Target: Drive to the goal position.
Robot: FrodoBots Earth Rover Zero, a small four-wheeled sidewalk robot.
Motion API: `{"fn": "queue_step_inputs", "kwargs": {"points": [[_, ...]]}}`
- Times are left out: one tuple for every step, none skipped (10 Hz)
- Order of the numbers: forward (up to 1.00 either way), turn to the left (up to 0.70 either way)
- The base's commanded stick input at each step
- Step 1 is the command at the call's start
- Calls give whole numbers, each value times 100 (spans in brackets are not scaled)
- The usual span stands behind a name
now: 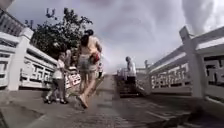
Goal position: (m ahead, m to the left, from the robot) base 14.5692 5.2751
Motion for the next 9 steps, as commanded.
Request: {"fn": "queue_step_inputs", "kwargs": {"points": [[45,0],[45,0],[45,0],[45,0],[45,0],[45,0],[45,0],[45,0],[45,0]]}}
